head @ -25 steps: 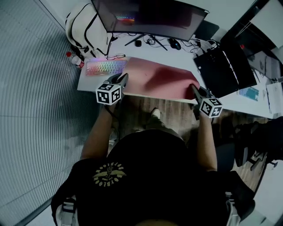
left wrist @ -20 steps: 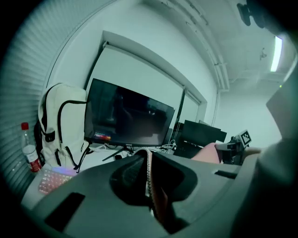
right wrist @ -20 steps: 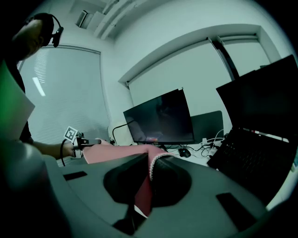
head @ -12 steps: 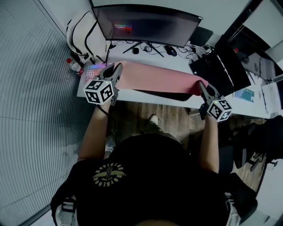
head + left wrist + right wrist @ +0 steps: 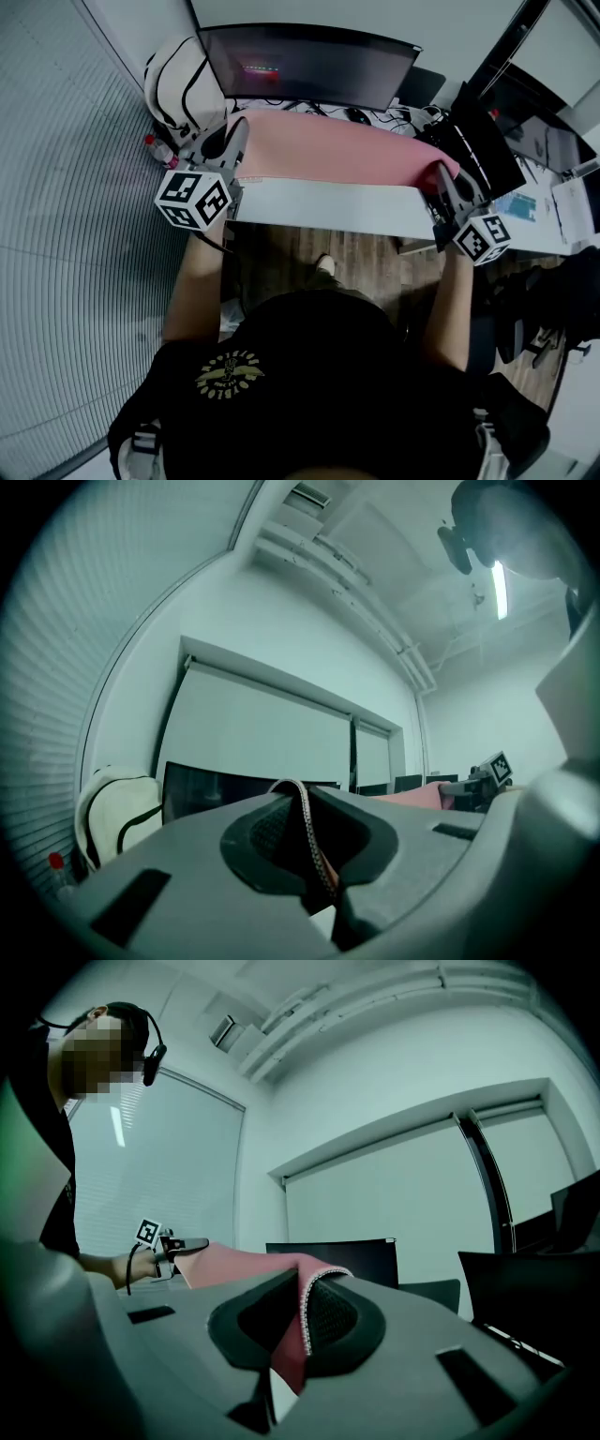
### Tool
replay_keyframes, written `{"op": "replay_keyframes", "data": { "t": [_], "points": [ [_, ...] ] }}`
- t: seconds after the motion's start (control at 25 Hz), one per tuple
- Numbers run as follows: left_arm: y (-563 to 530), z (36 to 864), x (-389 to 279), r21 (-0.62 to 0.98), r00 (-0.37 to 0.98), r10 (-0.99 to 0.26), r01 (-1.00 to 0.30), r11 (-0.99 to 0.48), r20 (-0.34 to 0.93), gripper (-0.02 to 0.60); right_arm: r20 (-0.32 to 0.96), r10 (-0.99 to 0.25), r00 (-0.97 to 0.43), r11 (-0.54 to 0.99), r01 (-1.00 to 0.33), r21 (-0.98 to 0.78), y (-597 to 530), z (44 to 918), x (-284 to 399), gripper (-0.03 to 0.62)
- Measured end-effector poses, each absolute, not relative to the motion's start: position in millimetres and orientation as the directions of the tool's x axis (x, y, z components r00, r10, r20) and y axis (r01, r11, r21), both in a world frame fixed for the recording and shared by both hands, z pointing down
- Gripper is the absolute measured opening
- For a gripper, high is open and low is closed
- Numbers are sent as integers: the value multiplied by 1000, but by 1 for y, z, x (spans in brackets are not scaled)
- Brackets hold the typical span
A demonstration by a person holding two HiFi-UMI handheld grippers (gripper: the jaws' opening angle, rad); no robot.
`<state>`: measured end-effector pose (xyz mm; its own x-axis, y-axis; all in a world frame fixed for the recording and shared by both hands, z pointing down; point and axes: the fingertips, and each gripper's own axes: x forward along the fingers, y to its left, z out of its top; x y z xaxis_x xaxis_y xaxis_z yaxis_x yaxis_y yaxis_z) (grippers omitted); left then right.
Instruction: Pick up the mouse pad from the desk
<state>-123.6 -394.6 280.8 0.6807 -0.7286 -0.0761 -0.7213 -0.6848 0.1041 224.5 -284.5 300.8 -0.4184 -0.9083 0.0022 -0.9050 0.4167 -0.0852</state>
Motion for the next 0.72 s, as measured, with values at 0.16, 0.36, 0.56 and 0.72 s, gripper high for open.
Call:
{"op": "replay_keyframes", "data": {
  "t": [0.16, 0.36, 0.56, 0.72],
  "points": [
    [-389, 255, -124, 91, 685, -721, -715, -693, -105, 26, -31, -907, -420, 421, -905, -54, -280, 274, 224, 17],
    [-380, 226, -127, 73, 679, -719, -717, -693, -150, 26, -75, -901, -427, 429, -903, -10, -269, 246, 219, 17],
    [-372, 199, -131, 39, 674, -714, -722, -691, -189, 26, -125, -888, -442, 441, -897, 39, -258, 216, 214, 17],
    [-363, 186, -133, 33, 671, -711, -722, -691, -211, 26, -150, -887, -436, 433, -900, 57, -248, 200, 212, 17]
  ]
}}
